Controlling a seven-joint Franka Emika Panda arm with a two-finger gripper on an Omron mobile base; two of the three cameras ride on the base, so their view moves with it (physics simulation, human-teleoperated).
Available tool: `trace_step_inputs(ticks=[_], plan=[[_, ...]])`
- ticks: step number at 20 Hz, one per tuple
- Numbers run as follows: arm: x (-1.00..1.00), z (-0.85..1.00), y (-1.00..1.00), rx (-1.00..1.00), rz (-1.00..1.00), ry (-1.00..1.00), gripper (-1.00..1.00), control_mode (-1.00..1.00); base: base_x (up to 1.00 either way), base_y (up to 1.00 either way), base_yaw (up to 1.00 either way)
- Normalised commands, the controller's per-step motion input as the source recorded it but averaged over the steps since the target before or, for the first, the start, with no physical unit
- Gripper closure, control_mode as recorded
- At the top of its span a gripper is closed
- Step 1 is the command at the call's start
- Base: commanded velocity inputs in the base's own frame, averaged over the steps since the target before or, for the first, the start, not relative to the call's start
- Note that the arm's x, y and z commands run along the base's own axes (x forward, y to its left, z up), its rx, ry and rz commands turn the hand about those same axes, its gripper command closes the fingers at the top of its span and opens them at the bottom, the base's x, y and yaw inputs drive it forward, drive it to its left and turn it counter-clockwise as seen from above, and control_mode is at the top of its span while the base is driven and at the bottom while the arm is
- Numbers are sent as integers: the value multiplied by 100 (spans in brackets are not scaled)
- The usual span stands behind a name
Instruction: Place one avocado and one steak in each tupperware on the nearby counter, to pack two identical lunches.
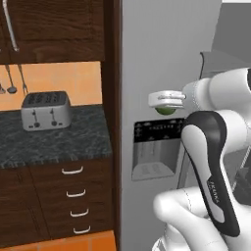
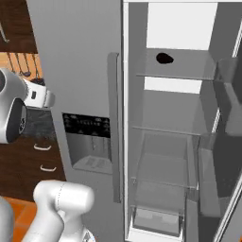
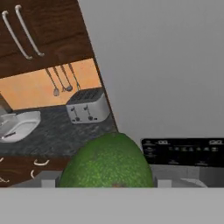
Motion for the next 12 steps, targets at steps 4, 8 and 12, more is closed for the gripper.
trace_step_inputs(ticks=[4,8,12], plan=[[0,0,0,0,0,0,100,100,1,100,3],[0,0,0,0,0,0,100,100,4,100,0],[0,0,0,0,0,0,100,100,2,100,0]])
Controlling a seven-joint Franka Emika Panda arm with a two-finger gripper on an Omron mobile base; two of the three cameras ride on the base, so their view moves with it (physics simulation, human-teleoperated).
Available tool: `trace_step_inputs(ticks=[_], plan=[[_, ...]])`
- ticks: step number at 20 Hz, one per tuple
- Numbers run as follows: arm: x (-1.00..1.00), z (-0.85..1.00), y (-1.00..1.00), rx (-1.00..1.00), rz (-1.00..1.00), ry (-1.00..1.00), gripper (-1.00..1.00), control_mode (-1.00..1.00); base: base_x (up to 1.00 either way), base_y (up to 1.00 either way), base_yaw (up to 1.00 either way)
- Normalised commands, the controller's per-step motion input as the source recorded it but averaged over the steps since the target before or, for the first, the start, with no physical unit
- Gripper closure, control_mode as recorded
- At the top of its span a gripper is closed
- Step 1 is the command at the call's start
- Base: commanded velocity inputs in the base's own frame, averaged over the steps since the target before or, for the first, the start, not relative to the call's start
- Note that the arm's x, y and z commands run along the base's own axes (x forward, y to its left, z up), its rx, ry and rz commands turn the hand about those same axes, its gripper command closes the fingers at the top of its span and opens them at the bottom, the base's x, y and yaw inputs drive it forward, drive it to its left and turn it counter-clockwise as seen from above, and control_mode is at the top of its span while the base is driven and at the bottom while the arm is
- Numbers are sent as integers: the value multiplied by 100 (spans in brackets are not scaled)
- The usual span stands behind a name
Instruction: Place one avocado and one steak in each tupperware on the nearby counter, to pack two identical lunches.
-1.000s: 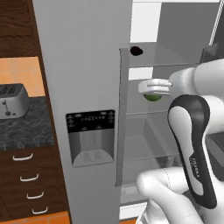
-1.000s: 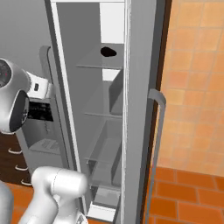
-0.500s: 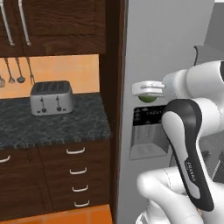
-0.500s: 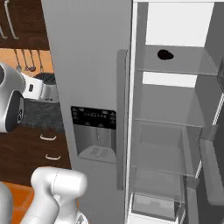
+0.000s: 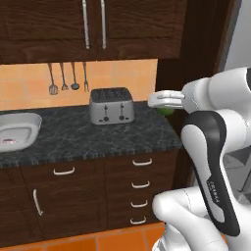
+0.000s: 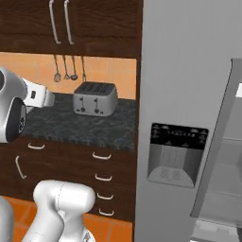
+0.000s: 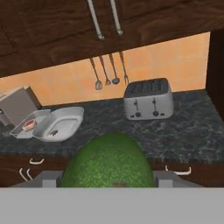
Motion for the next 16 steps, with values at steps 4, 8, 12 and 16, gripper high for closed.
trace_step_inputs(ticks=[4,8,12,16], plan=[[0,0,0,0,0,0,100,100,7,100,0],[0,0,0,0,0,0,100,100,11,98,0],[0,0,0,0,0,0,100,100,10,96,0],[0,0,0,0,0,0,100,100,3,94,0]])
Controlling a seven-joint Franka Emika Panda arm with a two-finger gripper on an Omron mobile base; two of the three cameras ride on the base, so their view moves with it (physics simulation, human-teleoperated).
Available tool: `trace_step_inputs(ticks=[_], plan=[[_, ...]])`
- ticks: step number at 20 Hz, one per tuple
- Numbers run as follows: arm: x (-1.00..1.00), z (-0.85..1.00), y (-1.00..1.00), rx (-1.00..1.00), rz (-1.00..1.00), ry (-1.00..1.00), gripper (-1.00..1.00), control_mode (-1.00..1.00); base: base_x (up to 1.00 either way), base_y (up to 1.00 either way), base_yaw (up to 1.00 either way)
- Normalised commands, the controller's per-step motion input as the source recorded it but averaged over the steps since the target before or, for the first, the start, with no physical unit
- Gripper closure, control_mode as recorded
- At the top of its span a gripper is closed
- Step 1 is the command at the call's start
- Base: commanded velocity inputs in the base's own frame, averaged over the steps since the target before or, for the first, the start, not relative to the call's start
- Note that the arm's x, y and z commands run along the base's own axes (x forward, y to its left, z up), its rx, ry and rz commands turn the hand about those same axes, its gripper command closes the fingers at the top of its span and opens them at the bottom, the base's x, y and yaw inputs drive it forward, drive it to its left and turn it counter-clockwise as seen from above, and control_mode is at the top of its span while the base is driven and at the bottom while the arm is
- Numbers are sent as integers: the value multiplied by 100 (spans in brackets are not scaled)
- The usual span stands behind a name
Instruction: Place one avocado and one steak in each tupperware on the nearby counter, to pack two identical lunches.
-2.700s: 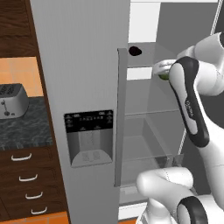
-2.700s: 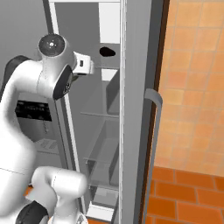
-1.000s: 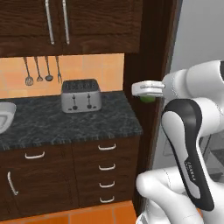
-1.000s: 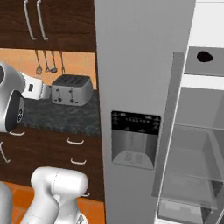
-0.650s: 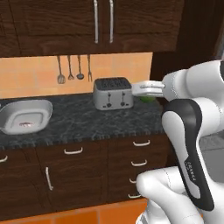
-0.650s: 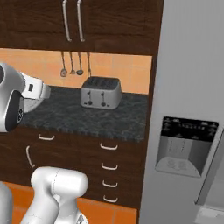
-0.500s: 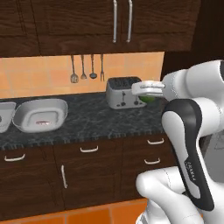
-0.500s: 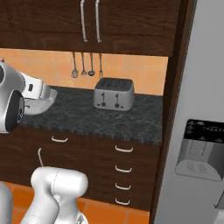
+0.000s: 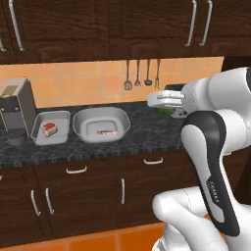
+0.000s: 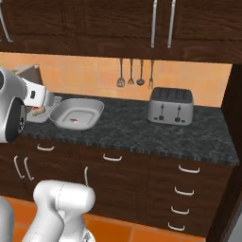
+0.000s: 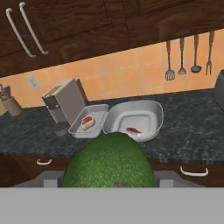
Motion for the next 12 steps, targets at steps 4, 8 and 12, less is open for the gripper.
trace_step_inputs(ticks=[4,8,12], plan=[[0,0,0,0,0,0,100,100,1,86,0],[0,0,0,0,0,0,100,100,8,76,0],[0,0,0,0,0,0,100,100,4,54,0]])
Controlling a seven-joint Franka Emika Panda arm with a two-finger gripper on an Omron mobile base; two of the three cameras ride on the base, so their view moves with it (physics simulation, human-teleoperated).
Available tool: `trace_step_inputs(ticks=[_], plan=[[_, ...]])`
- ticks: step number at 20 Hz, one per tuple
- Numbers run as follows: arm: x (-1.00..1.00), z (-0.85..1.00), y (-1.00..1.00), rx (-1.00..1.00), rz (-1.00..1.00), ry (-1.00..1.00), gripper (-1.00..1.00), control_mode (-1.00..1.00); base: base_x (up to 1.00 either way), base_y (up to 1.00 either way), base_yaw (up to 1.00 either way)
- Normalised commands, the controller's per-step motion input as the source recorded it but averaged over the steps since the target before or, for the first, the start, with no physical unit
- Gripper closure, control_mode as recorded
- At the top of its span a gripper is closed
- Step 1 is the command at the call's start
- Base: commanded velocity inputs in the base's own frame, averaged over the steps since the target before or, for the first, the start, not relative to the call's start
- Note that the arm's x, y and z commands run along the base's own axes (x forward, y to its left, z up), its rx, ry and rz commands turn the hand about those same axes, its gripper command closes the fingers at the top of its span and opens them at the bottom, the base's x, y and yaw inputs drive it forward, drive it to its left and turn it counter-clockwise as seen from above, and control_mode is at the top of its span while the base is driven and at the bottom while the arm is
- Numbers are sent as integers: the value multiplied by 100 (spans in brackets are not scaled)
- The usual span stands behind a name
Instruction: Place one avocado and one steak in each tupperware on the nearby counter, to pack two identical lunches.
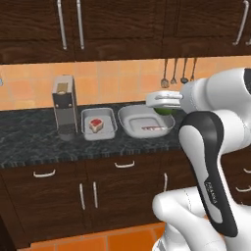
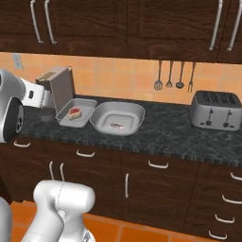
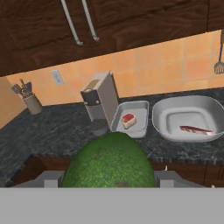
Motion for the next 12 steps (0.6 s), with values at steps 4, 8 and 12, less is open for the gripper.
trace_step_inputs(ticks=[4,8,12], plan=[[0,0,0,0,0,0,100,100,28,4,0],[0,0,0,0,0,0,100,100,51,0,0],[0,0,0,0,0,0,100,100,47,0,0]])
